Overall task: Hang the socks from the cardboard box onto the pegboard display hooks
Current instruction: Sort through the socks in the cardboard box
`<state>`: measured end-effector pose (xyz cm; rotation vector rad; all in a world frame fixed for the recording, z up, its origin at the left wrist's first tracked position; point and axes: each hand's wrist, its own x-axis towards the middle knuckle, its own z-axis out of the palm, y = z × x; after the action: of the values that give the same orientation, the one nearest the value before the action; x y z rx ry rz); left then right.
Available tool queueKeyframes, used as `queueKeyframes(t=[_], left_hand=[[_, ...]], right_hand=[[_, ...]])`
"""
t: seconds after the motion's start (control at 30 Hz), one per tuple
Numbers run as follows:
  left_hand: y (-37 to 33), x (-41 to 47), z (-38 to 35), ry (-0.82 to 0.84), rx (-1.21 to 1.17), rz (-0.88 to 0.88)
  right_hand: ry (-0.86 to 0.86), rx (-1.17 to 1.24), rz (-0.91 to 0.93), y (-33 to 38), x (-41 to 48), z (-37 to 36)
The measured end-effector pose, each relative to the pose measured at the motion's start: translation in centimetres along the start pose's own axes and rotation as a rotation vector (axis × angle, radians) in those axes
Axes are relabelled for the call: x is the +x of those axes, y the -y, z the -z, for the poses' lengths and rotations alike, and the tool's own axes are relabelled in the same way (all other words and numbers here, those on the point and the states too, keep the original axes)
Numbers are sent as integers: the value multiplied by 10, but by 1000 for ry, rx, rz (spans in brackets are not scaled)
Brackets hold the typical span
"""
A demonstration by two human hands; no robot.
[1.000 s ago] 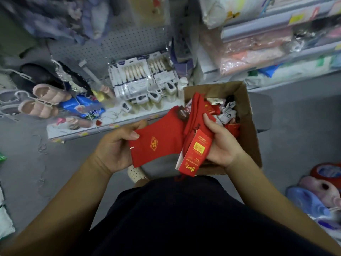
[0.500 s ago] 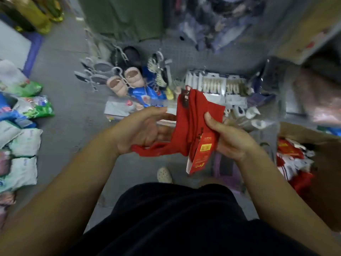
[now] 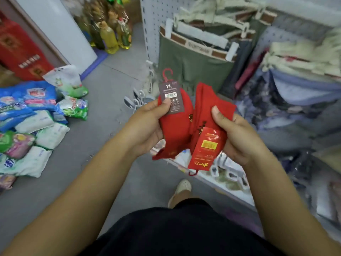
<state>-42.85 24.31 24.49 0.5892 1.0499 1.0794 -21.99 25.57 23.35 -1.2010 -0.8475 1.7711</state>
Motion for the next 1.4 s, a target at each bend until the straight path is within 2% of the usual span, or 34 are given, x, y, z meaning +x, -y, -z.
queueKeyframes(t=[0.3, 0.57, 0.7, 0.93, 1.07, 1.2, 1.3, 1.4], left_hand=[[-94, 73, -12, -133, 51, -299], [-171, 118, -18, -118, -161, -545], [-215, 143, -17, -37, -148, -549], [-285, 200, -14, 139, -48, -557], [-320, 224, -13, 211, -80, -474], [-346, 248, -4, 356, -98, -375], [-364, 271, 11, 315, -121, -370], [-382, 291, 28, 256, 67, -501]], right_hand=[[2, -75, 221, 102, 104, -31], [12, -161, 361, 178, 149, -66], [35, -175, 391, 206, 166, -87], [-54, -144, 428, 247, 189, -119], [-101, -107, 411, 258, 202, -130], [-149, -42, 395, 262, 214, -141], [-178, -43, 391, 268, 226, -153], [-207, -74, 403, 275, 243, -170]])
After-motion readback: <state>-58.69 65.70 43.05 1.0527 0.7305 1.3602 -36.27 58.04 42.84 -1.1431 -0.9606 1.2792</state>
